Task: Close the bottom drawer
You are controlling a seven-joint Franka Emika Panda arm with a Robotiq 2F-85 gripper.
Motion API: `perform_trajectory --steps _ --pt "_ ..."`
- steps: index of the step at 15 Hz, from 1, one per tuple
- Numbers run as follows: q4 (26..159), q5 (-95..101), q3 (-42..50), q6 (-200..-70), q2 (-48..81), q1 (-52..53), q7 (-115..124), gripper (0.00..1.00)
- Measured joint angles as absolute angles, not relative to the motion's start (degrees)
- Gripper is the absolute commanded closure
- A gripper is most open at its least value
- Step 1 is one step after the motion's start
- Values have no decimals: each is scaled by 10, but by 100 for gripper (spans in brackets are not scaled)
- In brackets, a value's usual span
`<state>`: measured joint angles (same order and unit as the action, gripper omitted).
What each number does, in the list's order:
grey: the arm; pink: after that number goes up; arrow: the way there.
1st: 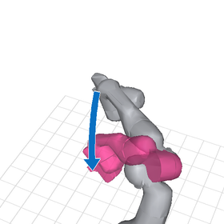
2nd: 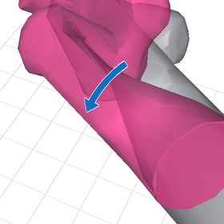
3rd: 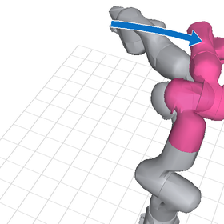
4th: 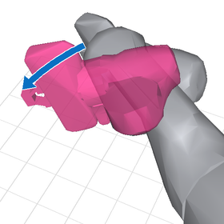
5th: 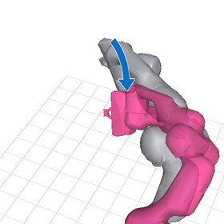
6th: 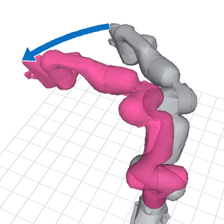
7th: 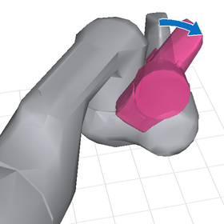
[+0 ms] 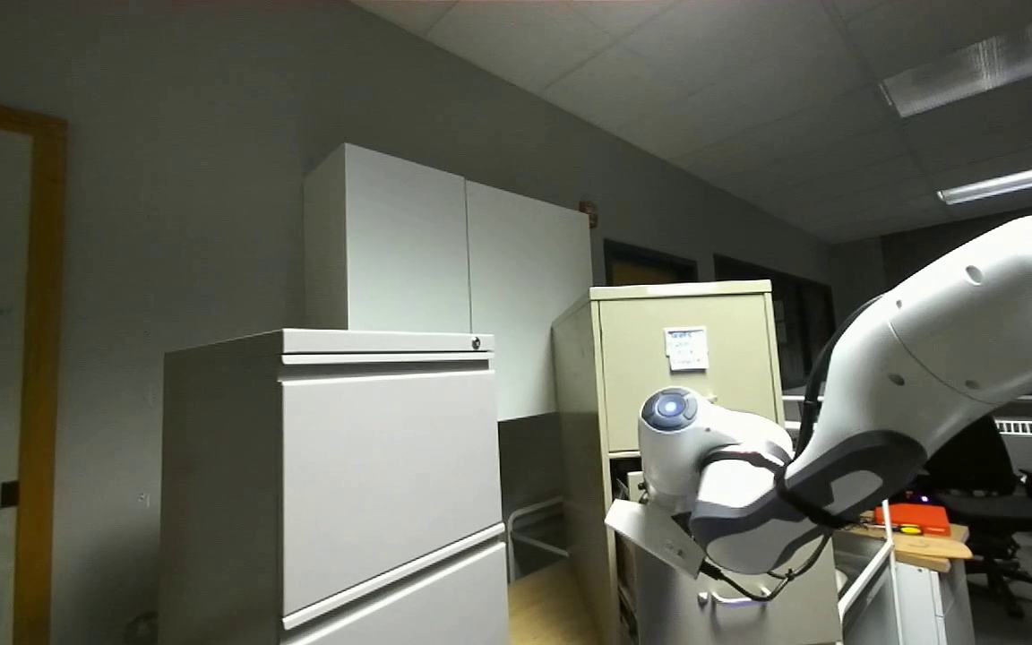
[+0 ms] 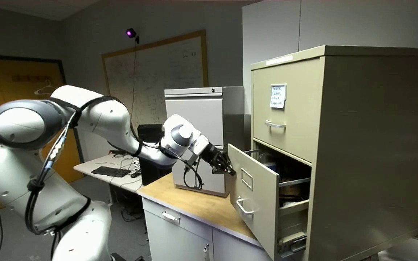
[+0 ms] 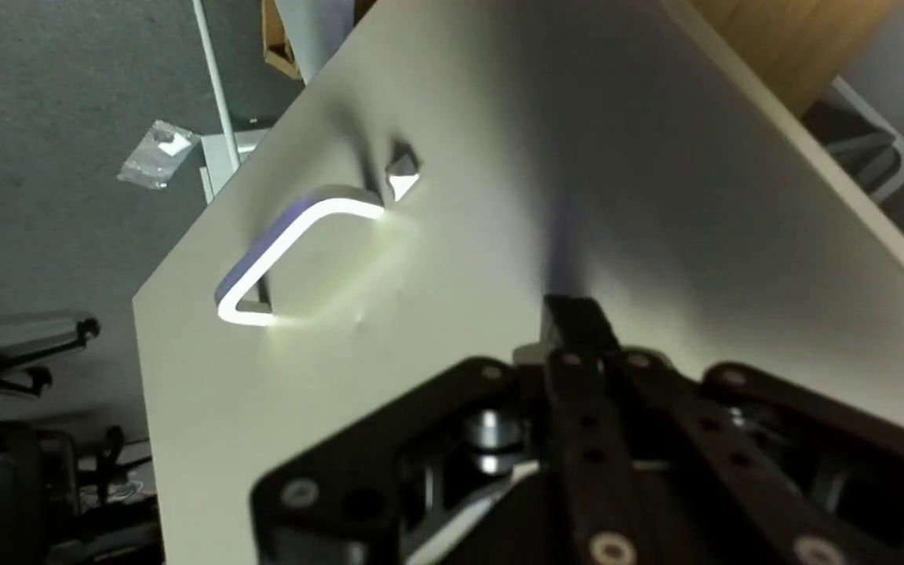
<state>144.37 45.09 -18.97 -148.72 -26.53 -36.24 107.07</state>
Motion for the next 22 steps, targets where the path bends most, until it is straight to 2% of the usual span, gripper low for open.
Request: perform_trajectory --steps 5,9,14,22 --pt "1402 616 -256 -1436 -243 -449 1237 100" --pt "1354 718 -202 -1294 -183 -342 1333 100" --pt "1313 748 -96 -1170 -128 -174 1345 100" --pt "1259 796 -47 -1151 -77 -49 1349 100"
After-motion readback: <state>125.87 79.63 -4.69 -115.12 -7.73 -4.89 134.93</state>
